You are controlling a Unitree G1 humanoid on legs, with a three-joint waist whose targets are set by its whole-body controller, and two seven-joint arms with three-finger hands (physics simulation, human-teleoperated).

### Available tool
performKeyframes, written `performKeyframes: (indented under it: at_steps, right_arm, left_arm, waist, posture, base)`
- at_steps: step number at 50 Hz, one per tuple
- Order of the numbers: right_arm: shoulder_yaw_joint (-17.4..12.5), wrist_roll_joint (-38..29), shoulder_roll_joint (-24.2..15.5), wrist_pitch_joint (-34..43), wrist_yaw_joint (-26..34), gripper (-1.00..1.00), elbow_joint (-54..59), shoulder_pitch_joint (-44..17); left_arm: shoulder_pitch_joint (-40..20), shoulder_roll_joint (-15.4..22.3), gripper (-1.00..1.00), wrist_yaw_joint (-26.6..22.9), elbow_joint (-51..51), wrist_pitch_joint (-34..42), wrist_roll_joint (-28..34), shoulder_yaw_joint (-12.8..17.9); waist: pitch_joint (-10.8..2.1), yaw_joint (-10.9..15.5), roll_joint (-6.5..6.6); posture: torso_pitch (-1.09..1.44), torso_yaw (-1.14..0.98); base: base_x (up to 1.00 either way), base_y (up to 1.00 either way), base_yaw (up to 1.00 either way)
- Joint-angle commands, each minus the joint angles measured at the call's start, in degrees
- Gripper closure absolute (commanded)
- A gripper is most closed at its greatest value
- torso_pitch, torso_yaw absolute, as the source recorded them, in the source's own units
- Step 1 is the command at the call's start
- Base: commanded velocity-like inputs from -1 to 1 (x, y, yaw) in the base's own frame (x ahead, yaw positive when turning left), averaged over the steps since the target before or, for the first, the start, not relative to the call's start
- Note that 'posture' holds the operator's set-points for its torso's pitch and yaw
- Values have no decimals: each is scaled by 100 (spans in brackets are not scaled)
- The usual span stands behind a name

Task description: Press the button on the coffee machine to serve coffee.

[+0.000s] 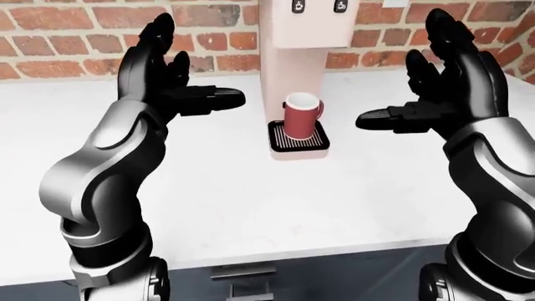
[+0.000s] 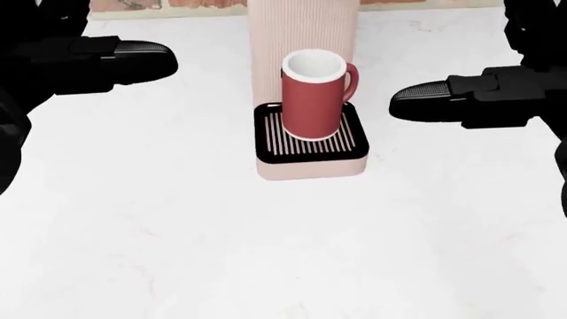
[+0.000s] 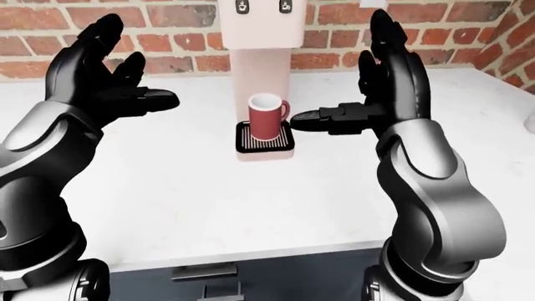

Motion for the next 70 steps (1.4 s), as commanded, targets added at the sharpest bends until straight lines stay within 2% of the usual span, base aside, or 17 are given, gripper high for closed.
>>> performKeyframes:
  at_steps: [1, 16, 34, 40, 70]
  right_arm:
    - [-54, -21, -60, -188, -7, -100, -107, -156]
    - [-54, 9, -75, -163, -30, -100, -109, -173]
    - [-46, -8, -74, -153, -14, -100, -109, -187]
    - [-43, -9, -66, -131, -19, -100, -121, -199]
    - [-38, 23, -62, -146, -55, -100, -119, -185]
  left_arm:
    - [-192, 55, -100, -7, -130, -181, 9, 67]
    - [-214, 75, -100, 17, -144, -160, -51, 80]
    - [-210, 53, -100, -31, -80, -247, 37, 57]
    - [-197, 50, -100, -41, -90, -257, 29, 58]
    - [-179, 59, -100, -82, -111, -316, 43, 31]
  waist:
    - [-156, 3, -3]
    - [-617, 8, 2]
    - [-1283, 21, 5]
    - [-1435, 28, 4]
    - [-1869, 54, -7]
  posture:
    - [-16, 0]
    - [-26, 0]
    - [-38, 0]
    - [-42, 0]
    - [-58, 0]
  base:
    - [0, 0, 0]
    - [0, 0, 0]
    - [0, 0, 0]
    - [0, 0, 0]
    - [0, 0, 0]
